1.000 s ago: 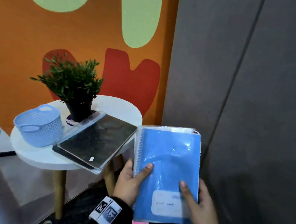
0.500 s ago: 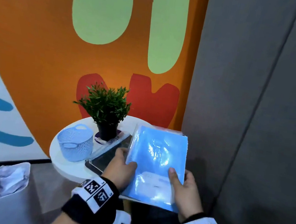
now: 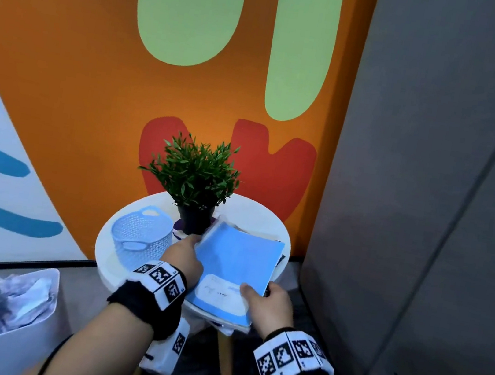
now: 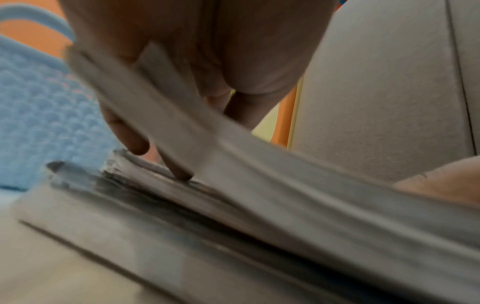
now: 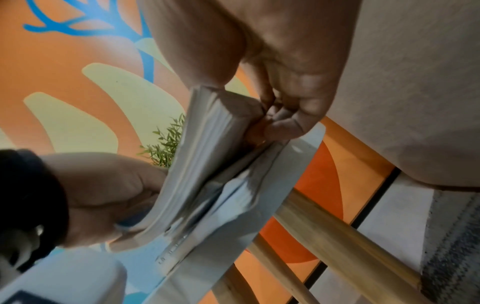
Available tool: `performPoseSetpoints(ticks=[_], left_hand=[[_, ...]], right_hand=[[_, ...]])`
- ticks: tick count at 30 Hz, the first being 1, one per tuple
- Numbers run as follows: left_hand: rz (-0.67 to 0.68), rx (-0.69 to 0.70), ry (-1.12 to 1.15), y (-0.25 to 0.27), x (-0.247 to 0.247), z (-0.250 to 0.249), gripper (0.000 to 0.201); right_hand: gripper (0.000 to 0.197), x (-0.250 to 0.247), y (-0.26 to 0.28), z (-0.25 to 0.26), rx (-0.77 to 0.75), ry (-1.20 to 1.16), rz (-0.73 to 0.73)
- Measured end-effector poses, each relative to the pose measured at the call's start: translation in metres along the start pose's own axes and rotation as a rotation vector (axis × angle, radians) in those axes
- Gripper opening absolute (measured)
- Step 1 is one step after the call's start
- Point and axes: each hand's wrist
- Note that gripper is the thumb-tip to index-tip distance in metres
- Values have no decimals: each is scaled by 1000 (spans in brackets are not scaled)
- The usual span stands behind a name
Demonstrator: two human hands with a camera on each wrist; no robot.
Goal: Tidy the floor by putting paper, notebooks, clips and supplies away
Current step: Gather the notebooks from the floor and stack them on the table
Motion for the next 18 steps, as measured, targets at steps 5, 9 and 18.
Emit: performPoseSetpoints(ticks=[5, 9, 18], left_hand=[[-73, 90, -87, -9, -3, -4, 56], [-59, 122, -203, -16, -7, -7, 56], [-126, 181, -382, -6, 11, -11, 56]], right_hand=[[27, 6, 2, 2, -73, 44, -65], [35, 7, 6, 3, -111, 99, -74], [38, 6, 10, -3, -143, 156, -2]])
Point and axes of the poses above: each hand's wrist, its own y-axis away from the middle knuckle, its own x-axis out of the palm, z = x × y, and after that the axes turned 2 degrees about z, right-handed
